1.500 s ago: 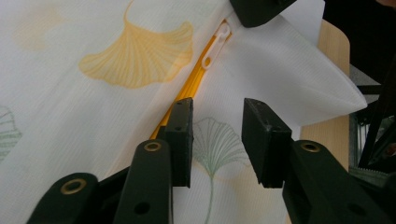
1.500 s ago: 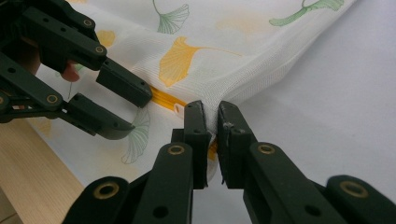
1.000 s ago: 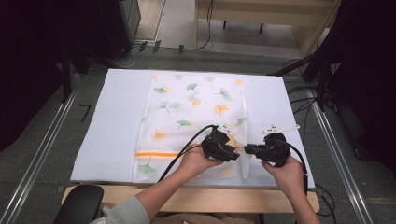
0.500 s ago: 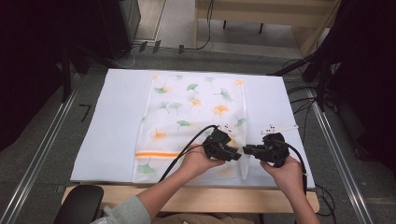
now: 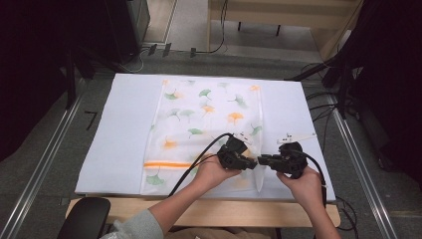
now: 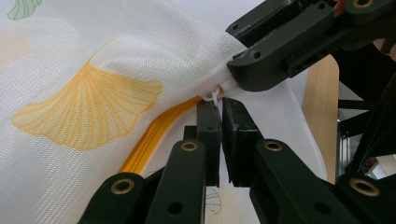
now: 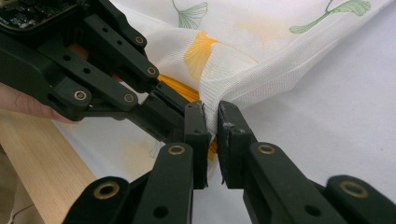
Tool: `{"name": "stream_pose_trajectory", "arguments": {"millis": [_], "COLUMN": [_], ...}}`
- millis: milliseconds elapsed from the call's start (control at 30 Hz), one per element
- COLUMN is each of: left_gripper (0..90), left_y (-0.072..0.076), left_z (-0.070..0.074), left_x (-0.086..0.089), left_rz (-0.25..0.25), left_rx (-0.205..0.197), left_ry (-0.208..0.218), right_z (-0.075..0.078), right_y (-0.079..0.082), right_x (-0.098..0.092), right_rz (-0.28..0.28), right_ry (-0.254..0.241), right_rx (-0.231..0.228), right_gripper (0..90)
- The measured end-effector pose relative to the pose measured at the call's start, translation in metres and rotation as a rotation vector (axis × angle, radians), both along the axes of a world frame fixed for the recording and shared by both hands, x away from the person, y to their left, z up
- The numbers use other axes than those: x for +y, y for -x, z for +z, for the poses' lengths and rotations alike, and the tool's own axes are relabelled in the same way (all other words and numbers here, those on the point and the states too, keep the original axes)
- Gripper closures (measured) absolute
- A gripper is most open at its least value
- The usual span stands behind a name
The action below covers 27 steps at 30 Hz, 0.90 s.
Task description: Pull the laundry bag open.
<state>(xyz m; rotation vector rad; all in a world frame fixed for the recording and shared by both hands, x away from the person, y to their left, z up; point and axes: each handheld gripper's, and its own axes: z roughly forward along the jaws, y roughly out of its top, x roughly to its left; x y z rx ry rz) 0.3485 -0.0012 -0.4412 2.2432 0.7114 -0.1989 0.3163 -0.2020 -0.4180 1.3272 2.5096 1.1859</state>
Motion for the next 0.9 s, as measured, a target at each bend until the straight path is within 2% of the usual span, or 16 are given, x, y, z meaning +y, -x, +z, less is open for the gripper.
{"name": "stream_pose_trajectory", "arguments": {"millis": [33,167,300,367,433,533,633,733,900], "left_gripper": [87.2,87.2,86.9,89.7,90.0,90.0,90.0,90.0,90.0], "left_y": [-0.0006,-0.0029,-0.0024,-0.0014,-0.0018,-0.0025,-0.0042,-0.0048,-0.0051], "left_z": [-0.0004,-0.0005,-0.0003,0.0009,0.0007,0.0008,0.0000,-0.0008,-0.0005], "left_x": [-0.0002,0.0008,0.0004,0.0010,0.0009,0.0020,0.0027,0.0027,0.0024], "left_rz": [0.009,0.015,0.015,0.018,0.013,0.009,0.016,0.013,0.014], "left_rx": [0.020,0.033,0.026,0.004,0.015,0.008,0.020,0.029,0.028], "left_ry": [0.011,0.017,0.016,0.007,0.011,-0.002,0.010,-0.007,-0.011], "right_z": [-0.0001,0.0005,0.0007,0.0008,0.0014,0.0008,0.0005,0.0008,0.0018], "right_y": [0.0001,0.0006,0.0009,0.0009,0.0008,0.0002,-0.0002,0.0004,0.0006], "right_x": [0.0003,0.0013,0.0018,0.0014,-0.0003,-0.0014,-0.0015,0.0001,-0.0002], "right_rz": [0.002,0.008,0.015,0.018,0.024,0.025,0.026,0.029,0.030], "right_ry": [0.001,-0.001,-0.001,-0.003,-0.002,0.005,0.005,0.012,0.016], "right_rx": [-0.001,-0.001,0.002,0.003,0.001,-0.002,-0.002,-0.001,-0.003], "right_gripper": [85.4,85.5,85.6,85.6,85.6,85.5,85.6,85.6,85.6]}}
